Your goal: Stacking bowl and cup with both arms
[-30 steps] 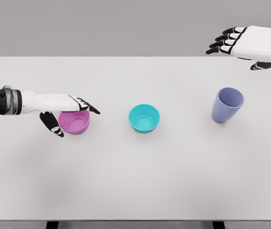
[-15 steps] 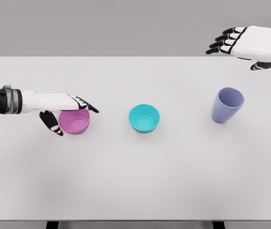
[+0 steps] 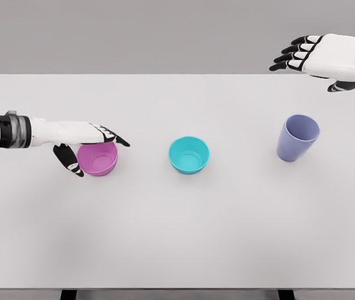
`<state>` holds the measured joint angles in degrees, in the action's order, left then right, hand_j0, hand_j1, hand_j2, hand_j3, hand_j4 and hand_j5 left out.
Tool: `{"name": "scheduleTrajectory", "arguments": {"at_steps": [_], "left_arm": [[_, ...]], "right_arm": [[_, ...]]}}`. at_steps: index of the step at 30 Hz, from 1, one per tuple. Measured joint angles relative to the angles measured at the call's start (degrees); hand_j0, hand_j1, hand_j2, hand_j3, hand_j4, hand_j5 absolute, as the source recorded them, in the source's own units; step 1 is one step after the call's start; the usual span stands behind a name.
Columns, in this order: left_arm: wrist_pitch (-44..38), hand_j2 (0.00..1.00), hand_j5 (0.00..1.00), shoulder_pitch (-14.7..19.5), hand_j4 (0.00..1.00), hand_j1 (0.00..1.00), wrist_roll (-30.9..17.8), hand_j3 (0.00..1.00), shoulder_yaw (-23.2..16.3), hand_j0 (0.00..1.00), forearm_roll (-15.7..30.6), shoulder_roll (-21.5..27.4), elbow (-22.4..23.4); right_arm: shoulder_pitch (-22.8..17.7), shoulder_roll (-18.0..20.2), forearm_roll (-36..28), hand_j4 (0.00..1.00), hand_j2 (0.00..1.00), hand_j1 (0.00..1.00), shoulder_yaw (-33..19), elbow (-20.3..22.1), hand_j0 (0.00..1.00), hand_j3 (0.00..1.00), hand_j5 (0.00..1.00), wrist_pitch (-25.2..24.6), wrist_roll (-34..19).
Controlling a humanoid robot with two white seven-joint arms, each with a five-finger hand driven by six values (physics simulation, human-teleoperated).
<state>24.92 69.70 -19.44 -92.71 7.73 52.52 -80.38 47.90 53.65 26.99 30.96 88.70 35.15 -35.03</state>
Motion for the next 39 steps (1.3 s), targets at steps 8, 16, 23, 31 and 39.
{"name": "scheduleTrajectory", "arguments": {"at_steps": [8,16,23,31,39], "left_arm": [[0.0,1.00,1.00,-1.1,1.00,1.00,0.0,1.00,0.2,1.00,0.0,-0.1,0.2],[-0.1,0.93,0.93,-1.1,0.93,0.93,0.0,0.93,0.2,0.93,0.0,-0.1,0.4],[-0.1,0.79,0.79,-1.1,0.79,0.79,0.1,0.79,0.2,0.79,0.0,-0.1,0.4],[0.0,0.76,0.76,-1.1,0.76,0.76,0.1,0.76,0.3,0.76,0.0,-0.1,0.4],[0.0,0.75,0.75,-1.1,0.75,0.75,0.1,0.75,0.6,0.75,0.1,-0.1,0.3]], "right_arm": [[0.1,0.0,0.0,1.00,1.00,1.00,0.0,0.0,1.00,1.00,1.00,0.0,0.0],[0.1,0.0,0.0,1.00,1.00,1.00,0.0,0.0,1.00,1.00,1.00,0.0,0.0],[0.1,-0.1,0.0,1.00,1.00,1.00,0.0,-0.1,1.00,1.00,1.00,0.0,0.0],[0.1,-0.1,0.0,1.00,1.00,1.00,0.0,-0.1,1.00,1.00,1.00,0.0,0.0],[0.1,-0.1,0.0,1.00,1.00,1.00,0.0,-0.1,1.00,1.00,1.00,0.0,0.0]]}}
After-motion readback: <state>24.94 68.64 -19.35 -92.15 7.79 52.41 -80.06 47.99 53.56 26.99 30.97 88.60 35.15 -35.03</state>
